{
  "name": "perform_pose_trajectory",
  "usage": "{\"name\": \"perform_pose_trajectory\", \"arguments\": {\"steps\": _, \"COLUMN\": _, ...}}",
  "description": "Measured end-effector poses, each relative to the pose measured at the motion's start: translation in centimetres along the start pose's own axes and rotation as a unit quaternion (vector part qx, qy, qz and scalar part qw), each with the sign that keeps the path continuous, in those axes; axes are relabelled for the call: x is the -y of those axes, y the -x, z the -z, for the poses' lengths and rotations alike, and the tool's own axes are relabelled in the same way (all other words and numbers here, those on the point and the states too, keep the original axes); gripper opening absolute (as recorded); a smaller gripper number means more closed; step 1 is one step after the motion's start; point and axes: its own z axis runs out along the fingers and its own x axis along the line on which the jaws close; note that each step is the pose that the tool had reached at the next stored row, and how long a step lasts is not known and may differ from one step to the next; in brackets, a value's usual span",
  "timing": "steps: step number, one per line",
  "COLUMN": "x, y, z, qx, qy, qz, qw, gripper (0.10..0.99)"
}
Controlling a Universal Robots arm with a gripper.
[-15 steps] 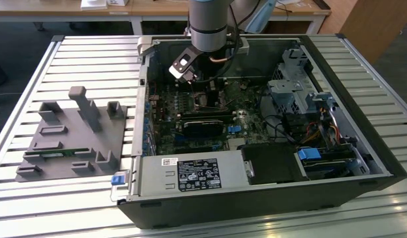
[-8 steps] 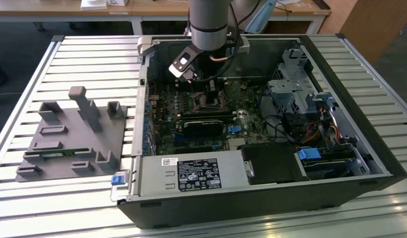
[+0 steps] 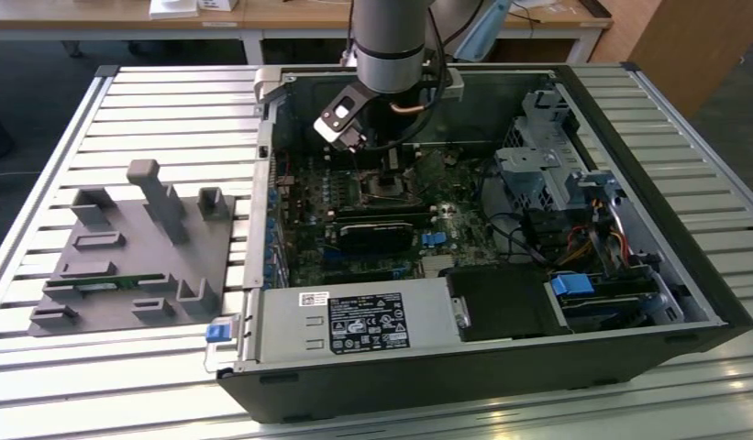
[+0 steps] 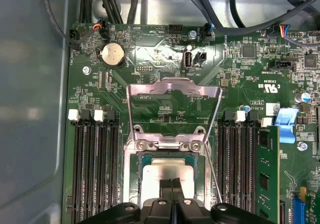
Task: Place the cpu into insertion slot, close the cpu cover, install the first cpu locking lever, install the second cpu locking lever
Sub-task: 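Place the cpu into insertion slot, then close the cpu cover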
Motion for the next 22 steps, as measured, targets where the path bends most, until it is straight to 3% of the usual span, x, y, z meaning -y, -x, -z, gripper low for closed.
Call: {"name": "perform_pose_trajectory", "arguments": {"steps": 22, "x": -0.04, "y": 0.01, "z": 0.65, "qx": -0.0013, "qy": -0.0002, "qz": 0.000, "qw": 1.0000, "gripper": 0.106}}
